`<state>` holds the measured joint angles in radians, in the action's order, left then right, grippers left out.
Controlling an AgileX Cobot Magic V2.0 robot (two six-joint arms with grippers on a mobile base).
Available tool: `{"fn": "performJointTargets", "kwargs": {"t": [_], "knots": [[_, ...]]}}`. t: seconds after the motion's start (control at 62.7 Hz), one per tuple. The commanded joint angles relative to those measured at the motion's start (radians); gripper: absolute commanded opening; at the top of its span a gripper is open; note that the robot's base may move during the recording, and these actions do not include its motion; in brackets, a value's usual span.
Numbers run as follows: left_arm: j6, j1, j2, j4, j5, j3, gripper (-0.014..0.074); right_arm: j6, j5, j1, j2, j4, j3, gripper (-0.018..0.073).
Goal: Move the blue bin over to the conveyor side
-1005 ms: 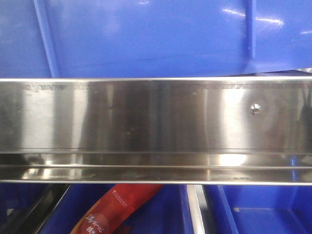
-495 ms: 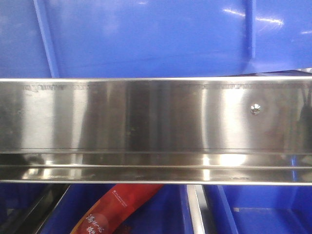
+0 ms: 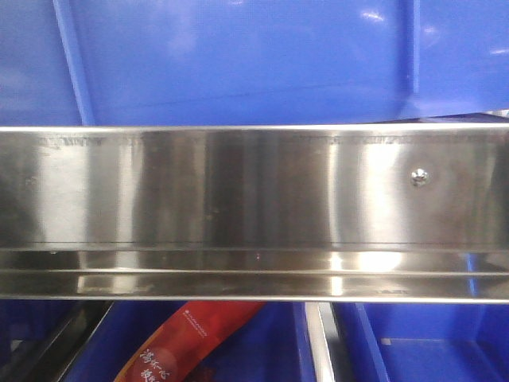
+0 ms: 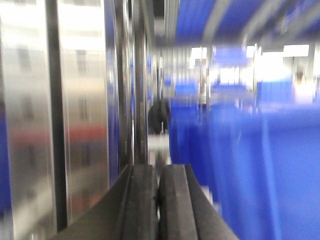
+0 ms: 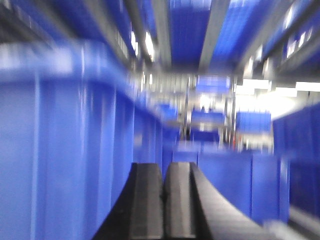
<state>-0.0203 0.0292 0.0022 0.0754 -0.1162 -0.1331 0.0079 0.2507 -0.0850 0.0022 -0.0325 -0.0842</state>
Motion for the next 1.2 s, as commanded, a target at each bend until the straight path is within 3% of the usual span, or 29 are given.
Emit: {"fn": "performJointTargets", "kwargs": {"t": [0.0, 0.064, 0.239, 0.622, 0.734, 0.957, 1.101, 1.181], "knots": [[-0.006, -0.006, -0.002, 0.003, 0.061, -0.108, -0.001, -0.008, -0.093, 0.004, -0.002, 0.0, -0.122, -0.0088], [-0.006, -0.006, 0.009, 0.003, 0.183, -0.214, -0.001, -0.008, -0.265, 0.004, -0.002, 0.0, -0.243, -0.0088], [-0.006, -0.006, 0.161, -0.001, 0.486, -0.5, -0.001, -0.008, -0.555, 0.004, 0.085, 0.0, -0.535, -0.0088], [-0.006, -0.006, 0.723, -0.026, 1.041, -1.062, -0.001, -0.008, -1.238, 0.004, 0.633, 0.0, -1.163, -0.0088], [-0.009, -0.006, 0.844, -0.026, 1.068, -1.124, -0.001, -0.008, -1.301, 0.004, 0.759, 0.0, -1.256, -0.0088], [-0.009, -0.006, 1.005, -0.075, 1.049, -1.13, -0.001, -0.008, -1.2, 0.004, 0.859, 0.002, -1.282, -0.0088], [-0.005, -0.006, 1.057, -0.177, 0.99, -1.141, -0.001, -0.008, -1.178, 0.004, 0.872, 0.019, -1.282, -0.0088], [0.048, -0.006, 1.106, -0.234, 0.988, -1.184, -0.001, -0.008, -1.173, 0.004, 0.897, 0.019, -1.297, -0.0088]]}}
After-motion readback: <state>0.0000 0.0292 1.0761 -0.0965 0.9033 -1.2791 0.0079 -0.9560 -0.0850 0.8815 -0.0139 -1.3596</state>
